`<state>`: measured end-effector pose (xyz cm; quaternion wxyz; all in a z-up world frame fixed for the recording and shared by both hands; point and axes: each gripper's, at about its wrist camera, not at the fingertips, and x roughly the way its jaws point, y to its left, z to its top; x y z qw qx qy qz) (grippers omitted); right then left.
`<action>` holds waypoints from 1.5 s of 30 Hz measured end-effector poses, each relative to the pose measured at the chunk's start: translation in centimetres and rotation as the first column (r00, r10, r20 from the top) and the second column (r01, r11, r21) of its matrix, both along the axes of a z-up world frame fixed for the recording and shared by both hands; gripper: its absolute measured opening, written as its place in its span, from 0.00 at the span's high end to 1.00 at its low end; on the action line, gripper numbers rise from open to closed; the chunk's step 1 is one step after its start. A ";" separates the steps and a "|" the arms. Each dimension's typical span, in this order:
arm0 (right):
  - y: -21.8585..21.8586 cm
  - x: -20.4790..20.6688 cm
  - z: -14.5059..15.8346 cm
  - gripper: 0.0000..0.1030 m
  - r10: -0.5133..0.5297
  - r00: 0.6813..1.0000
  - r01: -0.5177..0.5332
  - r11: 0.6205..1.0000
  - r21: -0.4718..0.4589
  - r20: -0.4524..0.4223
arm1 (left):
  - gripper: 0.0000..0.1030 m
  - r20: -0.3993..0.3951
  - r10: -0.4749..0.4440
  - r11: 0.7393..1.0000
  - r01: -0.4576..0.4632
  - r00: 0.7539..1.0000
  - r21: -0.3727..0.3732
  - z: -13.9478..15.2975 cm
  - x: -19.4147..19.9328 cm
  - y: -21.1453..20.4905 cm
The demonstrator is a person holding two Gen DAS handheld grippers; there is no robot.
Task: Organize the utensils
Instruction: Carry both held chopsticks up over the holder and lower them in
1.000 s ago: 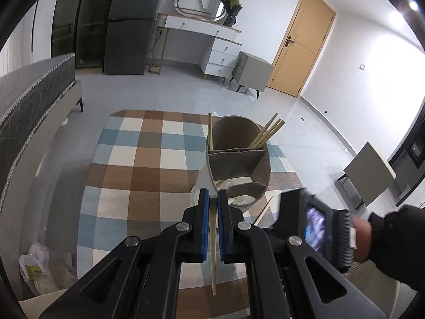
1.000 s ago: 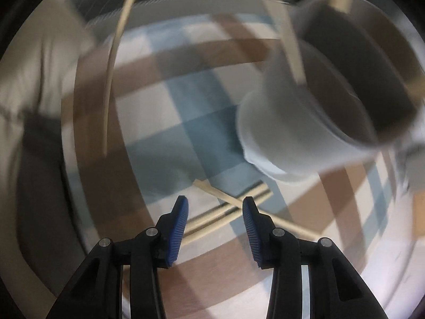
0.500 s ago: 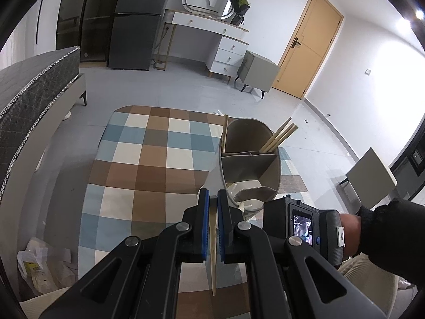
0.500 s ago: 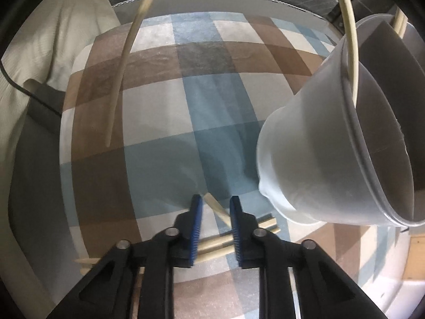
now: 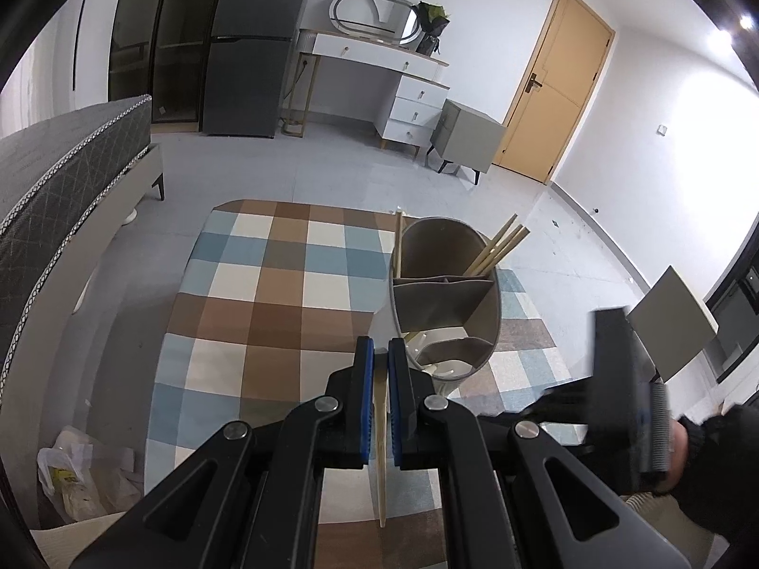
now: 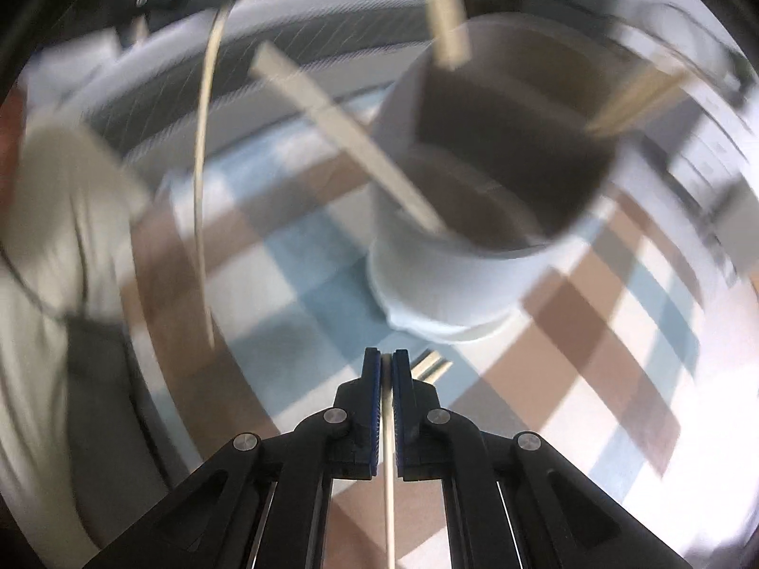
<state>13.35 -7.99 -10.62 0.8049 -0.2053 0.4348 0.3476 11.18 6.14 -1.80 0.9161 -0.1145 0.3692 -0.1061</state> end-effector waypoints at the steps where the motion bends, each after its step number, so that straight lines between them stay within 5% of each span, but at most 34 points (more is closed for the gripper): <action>1: -0.7 -0.4 0.9 0.97 -0.046 0.999 0.046 0.998 0.046 0.009 | 0.99 0.001 -0.001 1.000 0.001 1.000 -0.001 0.1 -0.1 -0.1; 7: -3.0 -0.9 5.0 0.97 -0.212 0.977 0.199 0.948 0.248 0.027 | 0.98 0.008 -0.026 0.999 0.026 1.000 0.031 1.0 -1.0 -1.6; 15: -5.5 -3.5 9.3 0.96 -0.405 0.913 0.332 0.800 0.500 0.042 | 0.98 -0.017 -0.048 0.998 0.048 0.999 0.026 2.6 -1.9 -2.5; 31: -3.3 -2.2 19.9 0.96 -0.463 0.845 0.194 0.731 0.654 0.268 | 0.99 0.089 -0.074 0.997 0.074 0.993 0.013 10.3 0.3 -2.7; 40: -3.3 3.9 22.5 0.96 -0.548 0.803 0.198 0.618 0.761 0.235 | 0.99 0.211 -0.060 0.998 0.063 0.976 -0.010 14.9 4.4 -2.1; 45: -3.0 6.5 22.3 0.96 -0.573 0.782 0.202 0.607 0.769 0.247 | 0.99 0.241 -0.076 0.997 0.079 0.968 -0.002 15.1 6.7 -2.0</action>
